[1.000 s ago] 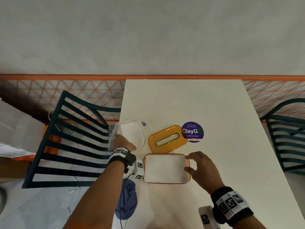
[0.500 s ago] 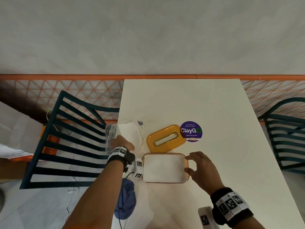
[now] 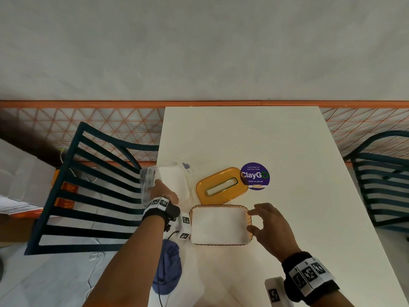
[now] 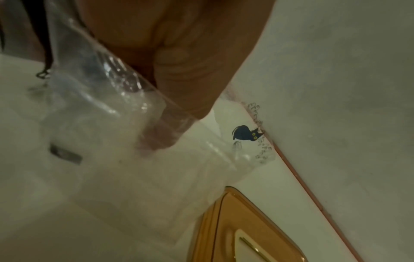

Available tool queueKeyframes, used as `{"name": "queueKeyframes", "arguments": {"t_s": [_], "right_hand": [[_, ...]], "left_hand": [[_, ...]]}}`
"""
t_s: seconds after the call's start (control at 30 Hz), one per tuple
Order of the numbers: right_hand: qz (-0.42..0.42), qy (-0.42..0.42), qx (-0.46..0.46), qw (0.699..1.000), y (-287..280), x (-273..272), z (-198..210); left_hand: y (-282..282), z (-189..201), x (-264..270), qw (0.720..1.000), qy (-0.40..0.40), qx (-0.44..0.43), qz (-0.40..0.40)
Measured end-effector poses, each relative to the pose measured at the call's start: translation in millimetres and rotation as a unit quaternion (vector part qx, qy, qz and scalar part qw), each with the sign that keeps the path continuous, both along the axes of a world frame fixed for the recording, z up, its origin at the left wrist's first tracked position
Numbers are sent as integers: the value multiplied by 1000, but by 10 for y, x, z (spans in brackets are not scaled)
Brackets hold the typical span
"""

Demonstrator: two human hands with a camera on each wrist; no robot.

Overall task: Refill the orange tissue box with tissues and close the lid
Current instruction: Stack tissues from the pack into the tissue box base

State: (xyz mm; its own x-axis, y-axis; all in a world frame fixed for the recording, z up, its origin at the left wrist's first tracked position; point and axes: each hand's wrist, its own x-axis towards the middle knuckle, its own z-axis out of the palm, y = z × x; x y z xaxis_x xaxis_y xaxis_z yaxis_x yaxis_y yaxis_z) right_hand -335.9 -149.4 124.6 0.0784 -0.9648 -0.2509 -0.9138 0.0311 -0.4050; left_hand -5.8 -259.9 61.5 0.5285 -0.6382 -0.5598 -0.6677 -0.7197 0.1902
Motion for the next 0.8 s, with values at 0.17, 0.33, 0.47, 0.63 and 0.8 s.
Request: {"name": "queueKeyframes", "arguments": {"t_s": [0.17,0.33,0.47,0.63,0.8], "right_hand": [[4,-1,-10,1000,-13,41,37],[2,-8,-1,1000,-18,82,82],[-4,-25,2,1000,-55,162,171],[-8,-122,-14,992,-171,297,334],[-84,-400,207,889,-295,531,624]], "left_hand": [[35,42,-21,996,53,-52,50],[112,159,-9,969,147,-138,146],[172,377,35,952,229,-149,141],[373,928,23,917,331,-197,108],[604,1469,-95,819,523,-185,145]]}}
